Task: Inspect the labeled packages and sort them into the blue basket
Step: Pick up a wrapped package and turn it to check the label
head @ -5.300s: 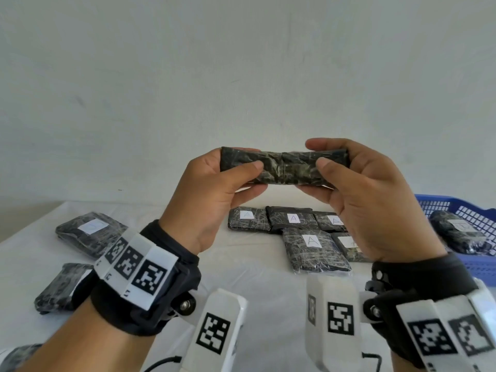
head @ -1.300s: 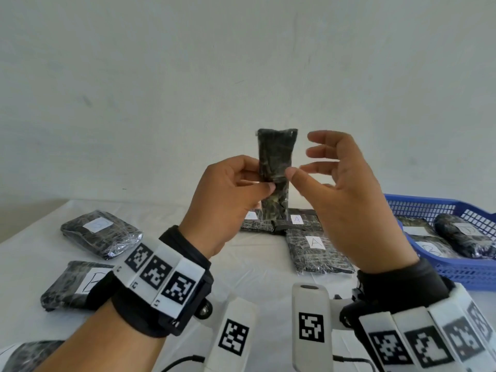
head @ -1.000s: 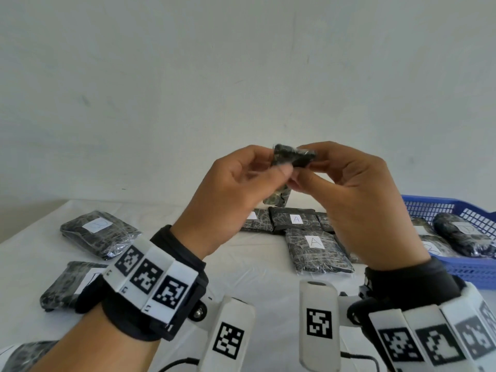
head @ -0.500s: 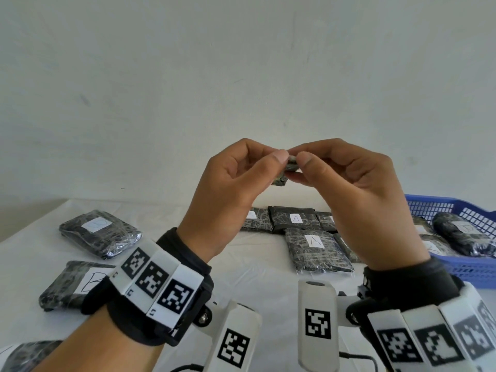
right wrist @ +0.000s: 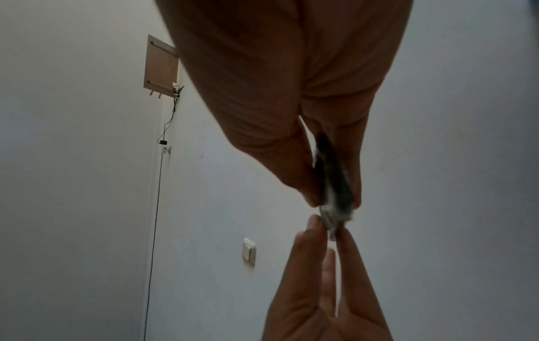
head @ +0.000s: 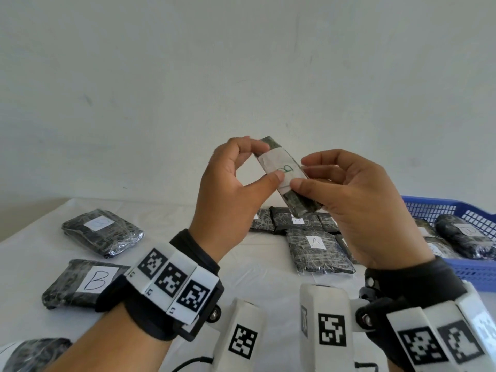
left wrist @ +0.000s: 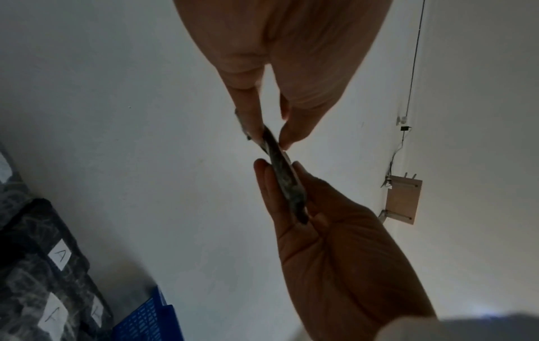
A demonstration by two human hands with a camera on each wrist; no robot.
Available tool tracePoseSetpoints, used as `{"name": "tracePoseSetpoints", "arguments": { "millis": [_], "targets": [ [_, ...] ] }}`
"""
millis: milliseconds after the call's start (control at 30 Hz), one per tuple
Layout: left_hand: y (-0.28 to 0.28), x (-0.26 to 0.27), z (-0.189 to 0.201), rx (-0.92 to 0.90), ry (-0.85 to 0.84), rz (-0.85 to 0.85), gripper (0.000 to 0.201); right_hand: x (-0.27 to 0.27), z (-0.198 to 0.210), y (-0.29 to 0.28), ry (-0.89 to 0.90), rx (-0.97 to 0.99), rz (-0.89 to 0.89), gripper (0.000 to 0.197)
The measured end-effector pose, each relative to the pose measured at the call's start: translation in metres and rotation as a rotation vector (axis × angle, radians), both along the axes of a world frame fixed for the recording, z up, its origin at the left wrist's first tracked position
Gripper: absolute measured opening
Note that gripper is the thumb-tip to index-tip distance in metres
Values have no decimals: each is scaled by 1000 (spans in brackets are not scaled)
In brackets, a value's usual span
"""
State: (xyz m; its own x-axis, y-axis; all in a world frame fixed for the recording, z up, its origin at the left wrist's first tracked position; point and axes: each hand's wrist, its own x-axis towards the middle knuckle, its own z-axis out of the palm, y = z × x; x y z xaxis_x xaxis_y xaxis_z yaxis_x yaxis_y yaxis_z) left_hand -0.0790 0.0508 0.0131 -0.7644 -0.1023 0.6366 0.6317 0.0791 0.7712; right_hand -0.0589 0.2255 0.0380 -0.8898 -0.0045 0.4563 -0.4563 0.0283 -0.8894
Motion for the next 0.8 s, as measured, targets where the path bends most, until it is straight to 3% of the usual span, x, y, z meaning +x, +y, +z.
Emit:
{"name": "tracePoseSetpoints", "arguments": {
  "millis": [100,133,200,267,367,467,567,633,800],
  "targets": [
    [-5,-3,1,156,-208,-50,56,0,0,-1,-28,18,16,40],
    [-7,-3,2,235,-289,-135,55,0,0,-2,-36,40,18,40],
    [-8,-1,6,299,-355,-290,35,1,-1,-4,-57,106,24,38],
    [-9,0,6,207,-301,-261,24,0,-4,-8,-79,206,5,38],
    [-5,0,2,14,-165,-144,32,-4,-8,-12,-79,406,-74,46],
    [-3,-1,-2,-42,-168,-109,34,-7,-10,-12,-80,511,-170,47],
    [0,1,-3,-13,-308,-232,35,-8,-13,-11,-87,533,-219,65],
    [5,0,-7,-62,-340,-261,40,-6,-12,-8,-110,520,-161,76],
    [13,4,-11,-215,-312,-397,47,7,5,21,-205,272,68,53]
  ]
}}
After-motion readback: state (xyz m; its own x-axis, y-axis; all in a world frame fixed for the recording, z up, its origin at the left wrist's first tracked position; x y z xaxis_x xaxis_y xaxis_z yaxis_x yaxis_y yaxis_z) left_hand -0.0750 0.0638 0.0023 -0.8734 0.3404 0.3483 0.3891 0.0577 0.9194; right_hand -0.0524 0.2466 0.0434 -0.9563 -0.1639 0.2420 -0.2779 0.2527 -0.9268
